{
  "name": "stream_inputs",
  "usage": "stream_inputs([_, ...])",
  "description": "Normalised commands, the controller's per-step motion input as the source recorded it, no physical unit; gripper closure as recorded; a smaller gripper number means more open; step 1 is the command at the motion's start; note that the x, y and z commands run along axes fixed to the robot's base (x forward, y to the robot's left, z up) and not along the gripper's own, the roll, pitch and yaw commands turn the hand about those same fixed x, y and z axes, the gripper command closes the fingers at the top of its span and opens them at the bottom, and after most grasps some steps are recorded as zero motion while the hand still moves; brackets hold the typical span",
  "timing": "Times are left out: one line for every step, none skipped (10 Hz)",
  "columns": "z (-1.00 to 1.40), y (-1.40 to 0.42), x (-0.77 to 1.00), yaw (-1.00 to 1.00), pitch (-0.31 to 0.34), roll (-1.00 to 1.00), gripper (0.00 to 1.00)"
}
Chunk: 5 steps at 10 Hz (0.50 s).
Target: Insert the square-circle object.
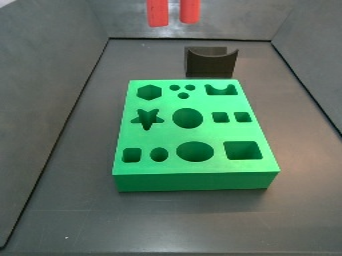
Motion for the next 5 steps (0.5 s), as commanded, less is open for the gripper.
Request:
stream_inputs([-0.88,-0.69,-0.23,-0.46,-0.116,0.00,1.00])
stream_inputs([-0.87,-0.69,-0.23,-0.45,-0.116,0.00,1.00])
stream_inputs([-0.87,-0.74,-0.22,-0.42,-0.116,0.00,1.00])
stream_inputs([-0.92,-0.67,-0.24,-0.39,-0.017,-0.02,1.00])
stream_inputs([-0.72,-0.36,-0.26,-0.09,0.000,-0.03,1.00])
